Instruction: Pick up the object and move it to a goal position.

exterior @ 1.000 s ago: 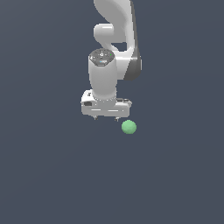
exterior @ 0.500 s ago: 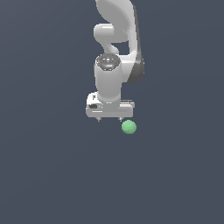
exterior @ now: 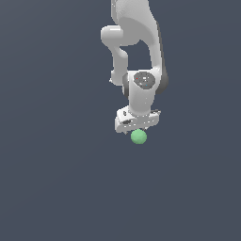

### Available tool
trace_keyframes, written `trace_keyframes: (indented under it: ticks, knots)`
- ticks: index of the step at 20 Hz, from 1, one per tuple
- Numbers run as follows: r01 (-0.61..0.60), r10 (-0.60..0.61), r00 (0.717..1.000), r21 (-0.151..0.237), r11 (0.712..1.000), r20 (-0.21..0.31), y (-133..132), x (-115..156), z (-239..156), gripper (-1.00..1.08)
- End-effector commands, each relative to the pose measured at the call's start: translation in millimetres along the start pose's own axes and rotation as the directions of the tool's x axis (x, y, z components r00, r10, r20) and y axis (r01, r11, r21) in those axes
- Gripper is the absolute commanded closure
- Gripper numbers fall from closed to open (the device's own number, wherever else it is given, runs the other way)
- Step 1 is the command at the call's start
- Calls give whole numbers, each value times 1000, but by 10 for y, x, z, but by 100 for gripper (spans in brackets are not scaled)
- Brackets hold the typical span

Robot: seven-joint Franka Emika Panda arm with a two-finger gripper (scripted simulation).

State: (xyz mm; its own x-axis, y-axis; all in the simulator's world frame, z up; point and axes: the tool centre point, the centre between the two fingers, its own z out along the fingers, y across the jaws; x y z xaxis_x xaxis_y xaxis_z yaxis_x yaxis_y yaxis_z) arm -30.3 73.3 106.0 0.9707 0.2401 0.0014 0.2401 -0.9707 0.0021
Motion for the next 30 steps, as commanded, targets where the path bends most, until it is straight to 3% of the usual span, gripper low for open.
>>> trace_keyframes:
  ticks: [1,5,25,26,30]
  knots:
    - [50,-50,999,1,999,0,-159,-23,93,-92]
    - [85,-85,996,2,996,1,-275,-45,159,-92]
    - [87,-87,996,2,996,1,-279,-49,663,-92]
    - [87,-87,996,2,996,1,-279,-49,663,108]
    - [87,-87,996,2,996,1,-279,-49,663,108]
